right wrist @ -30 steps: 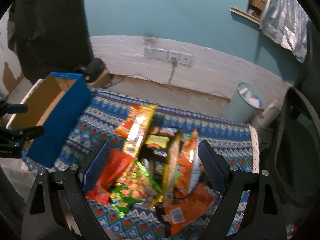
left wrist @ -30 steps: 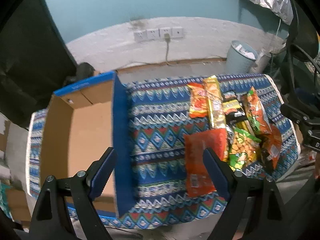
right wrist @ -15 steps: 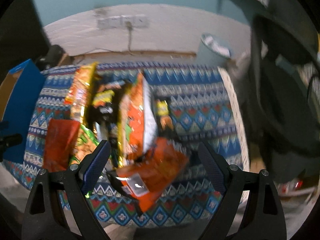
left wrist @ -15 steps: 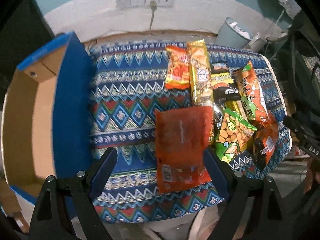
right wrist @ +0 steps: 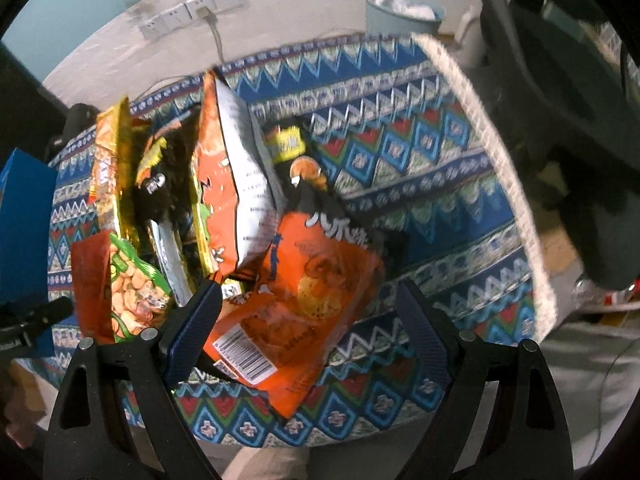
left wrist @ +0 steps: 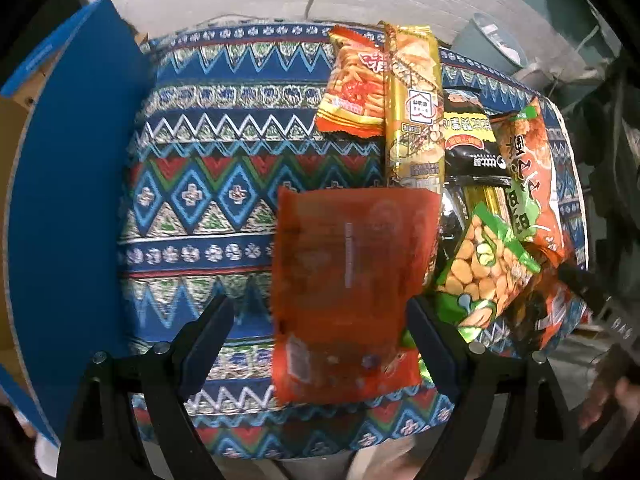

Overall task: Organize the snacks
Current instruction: 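Grasp red snack bag with left gripper while right gripper grasps orange chip bag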

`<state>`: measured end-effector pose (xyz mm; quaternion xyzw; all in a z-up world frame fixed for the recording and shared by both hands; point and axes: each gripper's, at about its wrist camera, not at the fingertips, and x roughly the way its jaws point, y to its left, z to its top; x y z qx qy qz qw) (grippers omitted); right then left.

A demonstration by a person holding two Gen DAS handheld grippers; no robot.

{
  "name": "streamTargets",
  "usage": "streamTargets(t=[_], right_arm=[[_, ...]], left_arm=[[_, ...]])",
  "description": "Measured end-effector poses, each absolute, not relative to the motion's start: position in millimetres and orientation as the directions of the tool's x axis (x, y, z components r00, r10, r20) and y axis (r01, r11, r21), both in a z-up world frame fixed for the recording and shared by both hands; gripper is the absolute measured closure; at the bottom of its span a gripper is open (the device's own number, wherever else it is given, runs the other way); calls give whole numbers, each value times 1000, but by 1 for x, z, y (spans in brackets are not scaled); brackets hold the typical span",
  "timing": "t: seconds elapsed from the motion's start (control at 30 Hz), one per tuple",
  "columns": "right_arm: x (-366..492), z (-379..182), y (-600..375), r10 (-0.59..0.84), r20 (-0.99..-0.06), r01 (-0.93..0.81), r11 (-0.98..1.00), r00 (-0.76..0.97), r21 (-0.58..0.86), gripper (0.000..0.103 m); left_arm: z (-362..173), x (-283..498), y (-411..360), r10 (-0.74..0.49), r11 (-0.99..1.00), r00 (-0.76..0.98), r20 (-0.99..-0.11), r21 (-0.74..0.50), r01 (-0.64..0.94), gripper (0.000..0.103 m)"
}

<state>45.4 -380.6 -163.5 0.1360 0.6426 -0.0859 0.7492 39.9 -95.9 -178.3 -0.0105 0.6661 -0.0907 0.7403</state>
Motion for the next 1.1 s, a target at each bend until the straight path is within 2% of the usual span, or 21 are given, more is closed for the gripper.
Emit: streamTargets(t=[0.33,0.47,0.57,0.63,0.73,0.8,1.0,1.1], right_arm=[[49,-202,-388,104,-992,340,932,75,123,16],[49,-215,-394,132,-990,355,924,46,139,16],[54,-222,-396,148,-988,339,928,49,156,22],[56,-222,-396,150,-987,322,933,59,161,31],[58,-214,-392,127,-989,282,949,76,144,43],[59,-207,-389,112,-990,260,957,85,131,46],[58,-182,-384,83,-988,227,967,134,112,49],[54,-169,-383,83,-984,219,969,159,117,49]], left_arm=[[-215,41,-116,-113,986,43,-993,-107,127,14],[-225,45,-119,-139,984,42,-989,-134,118,13],[-228,48,-113,-176,982,10,-984,-174,78,13],[-228,47,-106,-192,979,3,-981,-191,66,13],[-222,40,-105,-200,976,23,-979,-197,91,13],[-223,36,-106,-198,974,27,-980,-193,118,13],[-217,30,-124,-169,971,45,-985,-159,177,13],[-231,24,-137,-142,969,17,-990,-135,206,11]])
